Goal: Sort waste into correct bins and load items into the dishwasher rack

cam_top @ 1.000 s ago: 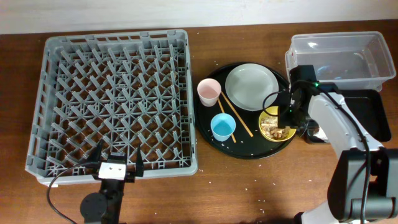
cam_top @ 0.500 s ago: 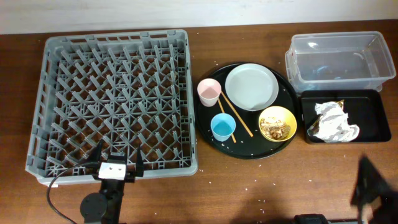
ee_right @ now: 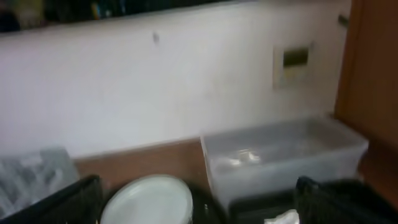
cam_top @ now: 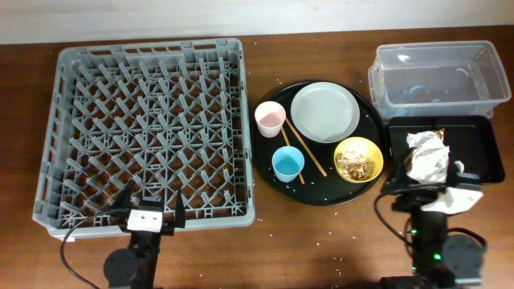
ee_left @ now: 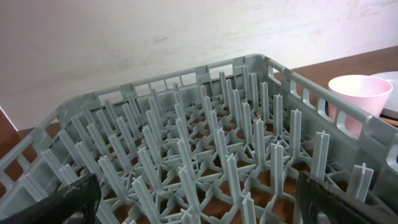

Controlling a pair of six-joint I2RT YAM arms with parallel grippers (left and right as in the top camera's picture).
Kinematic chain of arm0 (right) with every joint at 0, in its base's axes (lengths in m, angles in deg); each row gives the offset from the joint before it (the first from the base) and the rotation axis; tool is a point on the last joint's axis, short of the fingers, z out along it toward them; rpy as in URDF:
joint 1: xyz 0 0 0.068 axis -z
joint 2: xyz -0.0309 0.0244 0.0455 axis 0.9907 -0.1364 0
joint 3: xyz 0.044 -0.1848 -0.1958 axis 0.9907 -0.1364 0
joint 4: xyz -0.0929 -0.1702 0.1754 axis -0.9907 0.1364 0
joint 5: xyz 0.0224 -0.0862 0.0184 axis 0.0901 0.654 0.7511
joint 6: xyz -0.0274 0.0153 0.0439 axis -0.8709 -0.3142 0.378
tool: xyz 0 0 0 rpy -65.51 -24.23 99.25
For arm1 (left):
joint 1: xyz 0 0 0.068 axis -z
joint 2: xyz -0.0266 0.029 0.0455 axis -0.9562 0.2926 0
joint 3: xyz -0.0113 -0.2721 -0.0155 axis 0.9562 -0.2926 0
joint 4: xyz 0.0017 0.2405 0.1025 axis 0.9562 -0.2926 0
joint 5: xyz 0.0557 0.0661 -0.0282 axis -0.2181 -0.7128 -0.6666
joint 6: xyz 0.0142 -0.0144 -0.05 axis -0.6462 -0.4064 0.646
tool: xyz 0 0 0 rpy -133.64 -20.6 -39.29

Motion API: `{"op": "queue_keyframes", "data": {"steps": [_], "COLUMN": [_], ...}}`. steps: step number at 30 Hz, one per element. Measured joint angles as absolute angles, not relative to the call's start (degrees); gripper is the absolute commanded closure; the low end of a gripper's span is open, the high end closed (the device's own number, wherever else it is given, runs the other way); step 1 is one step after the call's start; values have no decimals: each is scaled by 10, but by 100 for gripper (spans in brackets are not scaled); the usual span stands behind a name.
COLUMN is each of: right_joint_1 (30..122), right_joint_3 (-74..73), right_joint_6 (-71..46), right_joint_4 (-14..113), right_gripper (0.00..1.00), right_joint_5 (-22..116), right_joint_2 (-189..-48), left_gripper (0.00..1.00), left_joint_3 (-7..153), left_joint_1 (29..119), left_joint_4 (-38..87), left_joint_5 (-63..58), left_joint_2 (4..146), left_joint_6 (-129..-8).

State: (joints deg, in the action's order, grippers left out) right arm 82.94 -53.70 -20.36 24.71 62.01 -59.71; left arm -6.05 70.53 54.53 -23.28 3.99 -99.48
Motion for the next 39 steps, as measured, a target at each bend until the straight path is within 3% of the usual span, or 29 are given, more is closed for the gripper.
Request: {"op": "queue_keyframes", "data": {"steps": [10,13,39], "right_joint_1": [829,829,829], "right_joint_3": [-734,-737,-737], "right_joint_6": [-204,-203,-203], "right_joint_4": [160,207,207], "right_gripper": [2,2,2], "right_joint_5": [573,565,560], "right_joint_2": [-487,-486,-486], "left_gripper": [1,1,1], "left_joint_3": [-60,-60,-60], "left_joint_1": [705,705,705], "left_joint_4": [545,545,545], "left_joint_5": [-233,-233,-233], "left_joint_2": [40,40,40], "left_joint_6": [-995,-995,-995]}}
